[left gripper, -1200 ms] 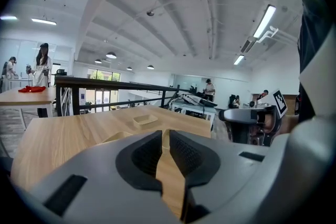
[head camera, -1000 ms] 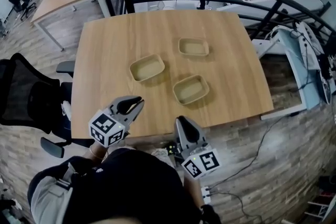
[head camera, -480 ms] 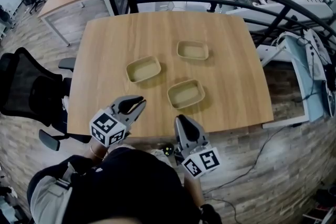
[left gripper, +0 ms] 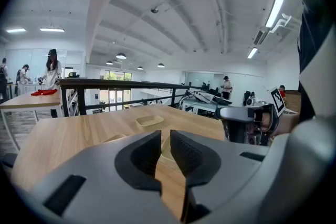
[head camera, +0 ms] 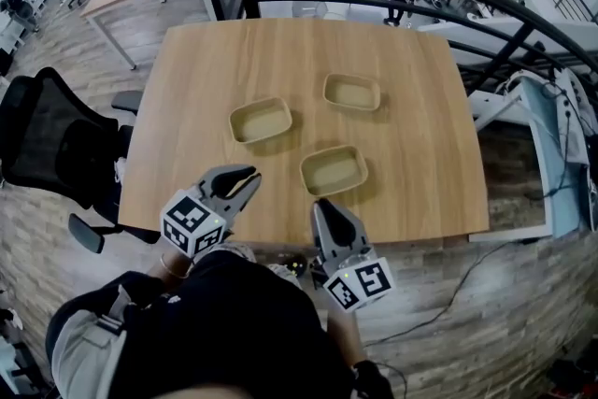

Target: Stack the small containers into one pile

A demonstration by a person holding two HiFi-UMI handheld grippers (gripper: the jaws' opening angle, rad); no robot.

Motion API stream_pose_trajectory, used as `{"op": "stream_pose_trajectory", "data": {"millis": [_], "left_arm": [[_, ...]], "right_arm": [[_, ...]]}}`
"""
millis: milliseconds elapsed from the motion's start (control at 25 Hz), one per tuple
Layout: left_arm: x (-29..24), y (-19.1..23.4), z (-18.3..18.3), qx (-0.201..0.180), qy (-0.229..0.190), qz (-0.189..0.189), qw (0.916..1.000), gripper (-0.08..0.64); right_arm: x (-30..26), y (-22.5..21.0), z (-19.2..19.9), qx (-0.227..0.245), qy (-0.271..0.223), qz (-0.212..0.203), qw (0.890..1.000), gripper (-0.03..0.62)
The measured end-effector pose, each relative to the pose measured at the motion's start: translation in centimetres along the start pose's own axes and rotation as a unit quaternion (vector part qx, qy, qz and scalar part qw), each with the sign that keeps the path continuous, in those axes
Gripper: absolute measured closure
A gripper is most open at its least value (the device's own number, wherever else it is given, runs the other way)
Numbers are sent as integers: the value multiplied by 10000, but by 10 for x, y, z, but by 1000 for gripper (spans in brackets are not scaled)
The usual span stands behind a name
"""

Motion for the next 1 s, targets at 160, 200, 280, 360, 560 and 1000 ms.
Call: {"op": "stream_pose_trajectory", "data": {"millis": [160, 200, 280, 360, 560, 1000], "left_arm": [[9, 16, 8, 133, 32, -190, 9997, 515], [12, 21, 9, 168, 32, -230, 9996, 514], [14, 31, 12, 234, 30, -320, 9992, 512], [14, 45, 11, 271, 16, -408, 9988, 508], [11, 81, -2, 229, -176, -540, 9981, 489], [32, 142, 20, 697, -189, -978, 9926, 476]], "right_arm": [[-19, -3, 0, 73, 27, -73, 9999, 563], [-24, -4, -1, 106, 38, -76, 9999, 563], [-35, -6, -6, 189, 63, -77, 9998, 563], [-48, -5, -12, 277, 91, -104, 9995, 563], [-83, -7, -21, 493, 252, -192, 9983, 561], [-172, -5, -20, 881, 811, -532, 9914, 561]]}}
Point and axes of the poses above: the fingertips, and each gripper's own axes: x backward along the fingers, y to its left, z out of its underside, the point moved 9 cm from there along x, backward along the fingers, and after that the axes turned 10 degrees about z, right-handed, at the moved point
